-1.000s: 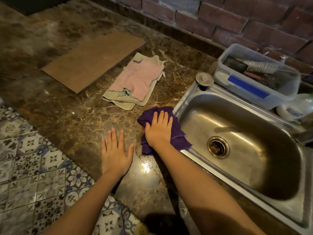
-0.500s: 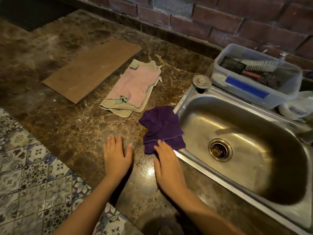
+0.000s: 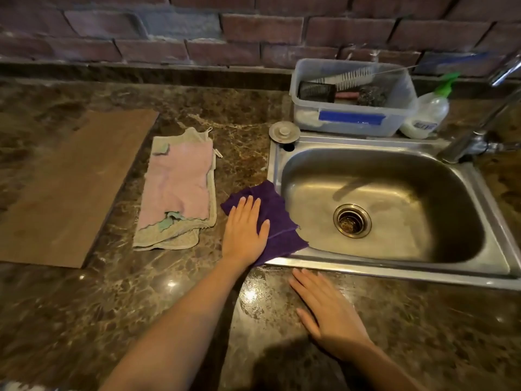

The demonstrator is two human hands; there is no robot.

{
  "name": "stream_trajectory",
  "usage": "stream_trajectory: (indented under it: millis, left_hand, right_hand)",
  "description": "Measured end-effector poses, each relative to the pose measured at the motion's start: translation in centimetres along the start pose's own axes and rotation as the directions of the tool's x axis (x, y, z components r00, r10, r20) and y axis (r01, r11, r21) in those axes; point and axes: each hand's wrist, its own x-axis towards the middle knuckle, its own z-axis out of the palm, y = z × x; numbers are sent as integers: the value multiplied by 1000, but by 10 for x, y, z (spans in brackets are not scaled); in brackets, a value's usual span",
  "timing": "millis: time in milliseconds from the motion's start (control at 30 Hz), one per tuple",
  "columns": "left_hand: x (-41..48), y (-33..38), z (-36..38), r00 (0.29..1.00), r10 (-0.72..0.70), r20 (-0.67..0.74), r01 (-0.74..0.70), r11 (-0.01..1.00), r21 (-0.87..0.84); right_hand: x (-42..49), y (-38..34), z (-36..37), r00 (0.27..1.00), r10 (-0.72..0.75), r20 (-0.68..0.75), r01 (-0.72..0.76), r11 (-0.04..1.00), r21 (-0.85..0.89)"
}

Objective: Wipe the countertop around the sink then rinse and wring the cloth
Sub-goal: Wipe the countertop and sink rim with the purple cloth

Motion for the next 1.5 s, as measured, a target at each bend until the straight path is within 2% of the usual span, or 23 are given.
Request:
stream_trajectory:
  millis: [67, 167, 233, 367, 600, 700, 967, 1100, 1200, 1300, 1400, 1500]
  left_hand:
    - [14, -8, -3, 998, 53, 29, -53, 999, -1]
    - [37, -17, -6, 993, 109, 44, -109, 994, 2]
    - [54, -20, -6, 991, 123, 51, -124, 992, 9]
    - [96, -21, -7, 989, 133, 66, -136, 990, 27]
    - [153, -14, -9, 993, 103, 63, -102, 995, -21]
    - [140, -11, -9, 993, 111, 34, -108, 992, -71]
    - [36, -19, -11, 981, 196, 11, -195, 979, -59]
    - [-9, -16, -17, 981, 192, 19, -191, 980, -56]
    - [-35, -14, -23, 978, 205, 28, -203, 978, -41]
    - [-58, -14, -30, 971, 229, 65, -228, 974, -17]
    - [-75, -13, -37, 962, 265, 68, -267, 963, 21]
    - [-86, -16, -44, 930, 364, 45, -366, 929, 61]
  right_hand:
    - [0, 3, 4, 1000, 19, 12, -20, 997, 73]
    - [0, 6, 9, 1000, 5, -16, -4, 996, 85]
    - [-3, 5, 10, 997, 16, -69, -11, 997, 71]
    - [-6, 5, 13, 971, 125, -202, -101, 987, 125]
    - [-2, 8, 14, 980, 117, -163, -100, 989, 108]
    - [-2, 7, 11, 977, 96, -192, -79, 992, 94]
    - [-4, 6, 13, 972, 66, -225, -50, 996, 76]
    - [-6, 5, 10, 960, 127, -251, -97, 987, 127]
    - [-10, 9, 3, 923, 208, -324, -145, 968, 207]
    - [-21, 24, -5, 894, 269, -359, -213, 959, 188]
    - [-34, 41, -2, 891, 328, -314, -285, 942, 175]
    - [-41, 47, 5, 906, 316, -280, -275, 945, 176]
